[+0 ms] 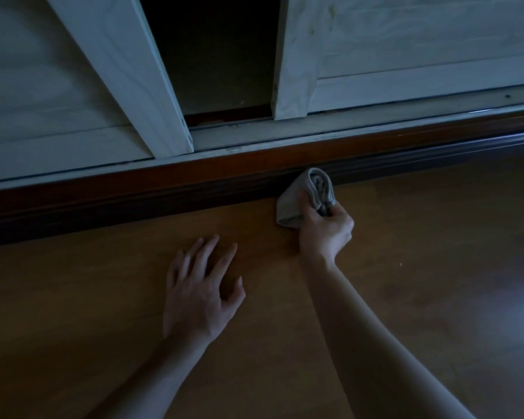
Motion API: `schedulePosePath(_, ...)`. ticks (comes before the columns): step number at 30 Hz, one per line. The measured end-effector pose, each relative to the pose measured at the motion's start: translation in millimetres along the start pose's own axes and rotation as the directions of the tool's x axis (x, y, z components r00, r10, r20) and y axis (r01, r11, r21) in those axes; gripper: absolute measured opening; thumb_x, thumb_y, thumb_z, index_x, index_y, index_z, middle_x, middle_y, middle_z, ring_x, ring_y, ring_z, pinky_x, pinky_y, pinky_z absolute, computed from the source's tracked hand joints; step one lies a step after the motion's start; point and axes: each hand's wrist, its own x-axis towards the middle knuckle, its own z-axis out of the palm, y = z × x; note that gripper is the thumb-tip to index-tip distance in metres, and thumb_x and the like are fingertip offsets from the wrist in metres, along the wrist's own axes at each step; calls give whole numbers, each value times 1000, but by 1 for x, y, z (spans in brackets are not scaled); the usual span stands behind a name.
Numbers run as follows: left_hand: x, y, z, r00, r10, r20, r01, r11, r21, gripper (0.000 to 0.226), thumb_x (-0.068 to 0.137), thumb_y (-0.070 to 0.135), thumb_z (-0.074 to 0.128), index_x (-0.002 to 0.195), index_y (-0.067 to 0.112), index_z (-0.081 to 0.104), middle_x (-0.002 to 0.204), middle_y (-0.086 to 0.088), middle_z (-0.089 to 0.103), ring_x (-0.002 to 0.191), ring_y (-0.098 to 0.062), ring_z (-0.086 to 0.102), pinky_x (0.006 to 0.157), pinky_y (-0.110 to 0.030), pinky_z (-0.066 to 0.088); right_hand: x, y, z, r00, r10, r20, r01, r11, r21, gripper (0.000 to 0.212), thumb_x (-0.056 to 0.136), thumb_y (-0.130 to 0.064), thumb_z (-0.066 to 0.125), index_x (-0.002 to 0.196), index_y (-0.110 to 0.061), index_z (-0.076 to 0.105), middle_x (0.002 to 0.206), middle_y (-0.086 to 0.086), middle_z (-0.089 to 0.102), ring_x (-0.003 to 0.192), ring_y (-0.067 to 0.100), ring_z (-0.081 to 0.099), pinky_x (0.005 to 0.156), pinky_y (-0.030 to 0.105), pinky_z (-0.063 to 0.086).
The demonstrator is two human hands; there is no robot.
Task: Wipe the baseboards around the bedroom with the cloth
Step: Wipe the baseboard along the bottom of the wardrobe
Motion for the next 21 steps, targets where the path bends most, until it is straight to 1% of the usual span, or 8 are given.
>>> schedulePosePath(2,1,2,0,1000,3,-4,-3,1000,-4,60,93,57,42,147,31,51,158,-1,40,147,-25,31,119,-51,24,0,1,-1,1000,13,-8,-13,1000,15,15,82,-35,81,90,-23,77,81,-11,73,79,1,67,73,21,58)
schedulePosePath(4,0,2,0,1000,4,-10,-4,1000,-3,60,93,57,42,147,32,51,157,-1,41,146,-25,31,119,-48,20,0,-1,3,997,44,-60,-41,998,53,22,81,-35,82,98,-21,78,87,-9,73,84,4,68,79,24,59)
schedulePosePath(6,0,1,0,1000,7,-19,-7,1000,-7,59,92,56,44,146,31,52,156,-2,43,146,-24,31,120,-46,17,-8,-2,12,995,57,-83,-50,995,85,22,82,-35,82,99,-22,77,88,-10,73,85,4,68,80,23,57)
schedulePosePath(8,0,1,0,999,13,-35,-13,1000,-17,58,92,54,45,144,30,55,154,-3,45,145,-25,33,120,-47,20,-22,0,24,996,53,-70,-46,995,87,19,84,-33,80,101,-25,77,90,-10,73,86,4,68,81,22,56)
schedulePosePath(11,1,2,0,998,19,-65,-21,1000,-22,58,90,53,46,141,28,58,151,-5,49,143,-26,36,119,-48,23,-40,5,36,999,41,-5,-41,996,81,10,86,-34,78,95,-30,75,85,-14,71,84,0,67,79,21,56)
schedulePosePath(13,1,3,0,997,17,-80,-20,999,-30,58,89,53,48,140,27,59,148,-6,51,141,-27,37,118,-49,25,-46,8,40,998,48,49,-52,995,83,7,87,-35,77,91,-31,73,81,-15,70,80,-2,66,74,18,55)
schedulePosePath(18,1,4,-2,997,10,-70,-13,999,-42,59,88,52,48,139,26,58,145,-5,52,140,-27,38,115,-53,33,-52,11,36,969,58,241,-80,994,81,17,84,-37,79,92,-23,76,82,-9,74,80,2,69,67,17,56)
schedulePosePath(21,0,5,-1,999,-5,-41,4,999,-40,59,90,53,46,142,28,57,149,-5,49,141,-28,37,115,-52,31,-38,7,17,968,-9,253,-11,997,78,18,87,-36,77,95,-21,74,84,-8,73,80,2,68,61,12,52)
